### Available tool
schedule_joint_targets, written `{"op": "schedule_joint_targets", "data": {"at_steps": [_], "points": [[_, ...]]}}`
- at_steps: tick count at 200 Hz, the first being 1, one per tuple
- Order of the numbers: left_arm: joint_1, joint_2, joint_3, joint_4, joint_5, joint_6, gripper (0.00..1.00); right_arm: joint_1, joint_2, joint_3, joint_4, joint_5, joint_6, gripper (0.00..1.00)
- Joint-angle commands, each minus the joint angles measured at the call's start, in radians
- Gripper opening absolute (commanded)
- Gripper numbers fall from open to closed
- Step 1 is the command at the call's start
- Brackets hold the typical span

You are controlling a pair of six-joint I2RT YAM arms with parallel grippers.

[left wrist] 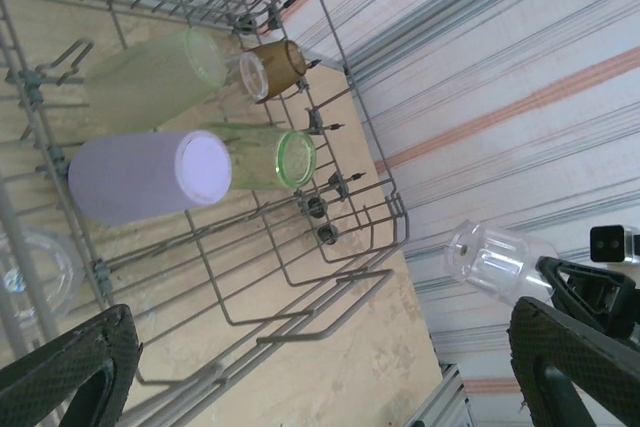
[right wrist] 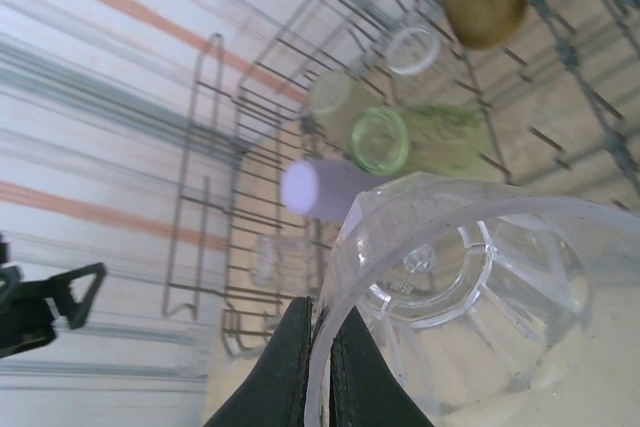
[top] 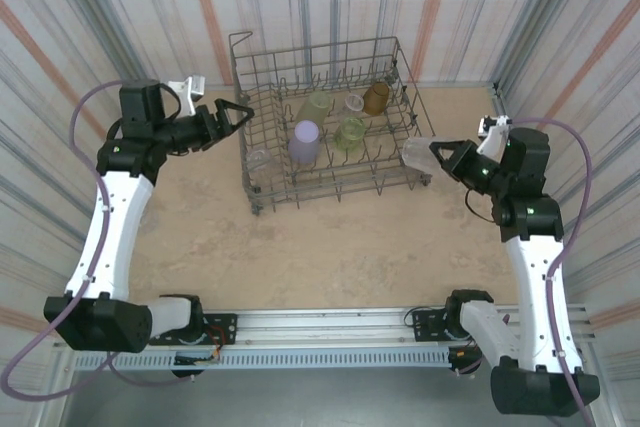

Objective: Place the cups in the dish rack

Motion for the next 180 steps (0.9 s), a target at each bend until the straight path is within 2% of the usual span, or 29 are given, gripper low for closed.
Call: {"op": "schedule_joint_targets", "data": {"at_steps": [1, 47, 127, 180], "points": [[-0.020, 0.039, 0.068, 0.037, 0.032, 0.028, 0.99, 0.020, 0.053, 0.041, 0.206, -0.097, 0.082, 0.00], [-0.065, 0.126, 0.141, 0.078, 0.062, 0.008, 0.99, 0.108, 0.206, 0.102, 0.369, -0.115, 0.103, 0.00], [-0.123, 0.236, 0.227, 0.133, 0.089, -0.022, 0.99, 0.197, 0.478, 0.170, 0.806, -0.234, 0.261, 0.00], [-0.141, 0.288, 0.248, 0.178, 0.081, -0.069, 0.99, 0.250, 0.626, 0.212, 1.022, -0.247, 0.359, 0.00]]}}
